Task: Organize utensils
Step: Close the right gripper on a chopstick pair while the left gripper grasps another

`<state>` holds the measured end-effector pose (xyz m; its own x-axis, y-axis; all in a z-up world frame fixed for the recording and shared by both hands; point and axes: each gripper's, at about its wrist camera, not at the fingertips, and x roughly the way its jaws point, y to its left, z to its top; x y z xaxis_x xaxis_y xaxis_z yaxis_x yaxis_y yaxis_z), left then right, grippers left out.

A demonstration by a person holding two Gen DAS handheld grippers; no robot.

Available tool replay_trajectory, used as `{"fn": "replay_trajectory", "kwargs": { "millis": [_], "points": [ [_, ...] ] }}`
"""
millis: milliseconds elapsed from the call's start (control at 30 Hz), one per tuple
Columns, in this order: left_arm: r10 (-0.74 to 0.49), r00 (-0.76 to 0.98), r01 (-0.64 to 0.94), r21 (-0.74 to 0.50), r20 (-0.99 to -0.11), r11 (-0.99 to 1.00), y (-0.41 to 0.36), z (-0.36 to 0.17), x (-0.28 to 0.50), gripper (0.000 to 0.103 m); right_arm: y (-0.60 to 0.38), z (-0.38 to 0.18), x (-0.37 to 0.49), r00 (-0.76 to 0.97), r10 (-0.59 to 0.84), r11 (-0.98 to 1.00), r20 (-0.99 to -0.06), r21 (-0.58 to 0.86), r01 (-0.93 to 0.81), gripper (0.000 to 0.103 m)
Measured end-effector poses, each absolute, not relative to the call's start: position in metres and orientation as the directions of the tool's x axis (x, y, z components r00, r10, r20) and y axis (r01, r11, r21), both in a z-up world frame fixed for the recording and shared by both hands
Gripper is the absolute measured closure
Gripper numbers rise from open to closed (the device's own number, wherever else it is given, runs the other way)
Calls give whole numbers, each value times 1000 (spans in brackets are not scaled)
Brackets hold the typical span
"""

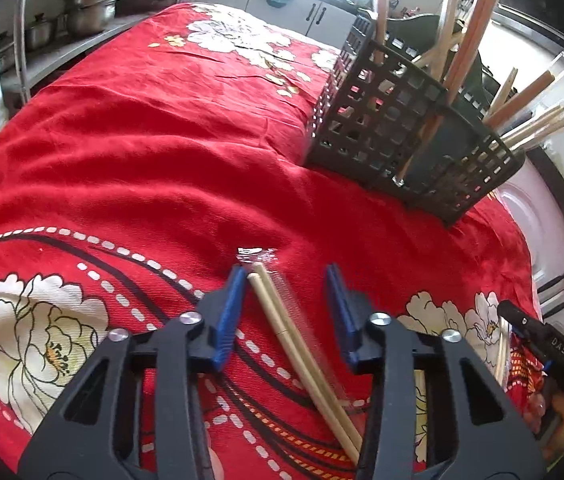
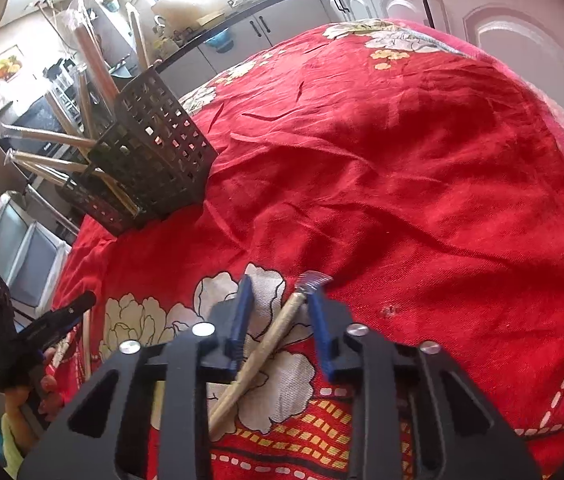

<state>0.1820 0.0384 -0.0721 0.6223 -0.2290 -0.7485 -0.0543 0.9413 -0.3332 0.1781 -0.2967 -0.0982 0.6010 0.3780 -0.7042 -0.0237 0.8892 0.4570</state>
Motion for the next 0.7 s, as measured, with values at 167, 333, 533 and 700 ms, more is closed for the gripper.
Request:
{"fn": "replay_trajectory", "kwargs": {
  "millis": [167, 333, 533, 700],
  "points": [
    [-225, 627, -71, -342, -746, 937, 45, -74, 180, 85, -301, -100, 176, 602, 411, 863, -685, 505, -14, 90],
    [-238, 626, -80, -365, -742, 928, 51, -76, 180, 92, -295, -94, 173, 607, 446, 848, -658, 528, -51, 92],
    [-282, 620, -92, -425, -732, 901, 59, -74, 173, 95, -278, -74, 165, 632, 459, 857, -625, 499, -129, 92],
    [-324, 634, -74, -472, -702, 878, 60, -63, 163, 96, -268, -52, 158, 659, 465, 862, -592, 473, -183, 93]
  ]
}}
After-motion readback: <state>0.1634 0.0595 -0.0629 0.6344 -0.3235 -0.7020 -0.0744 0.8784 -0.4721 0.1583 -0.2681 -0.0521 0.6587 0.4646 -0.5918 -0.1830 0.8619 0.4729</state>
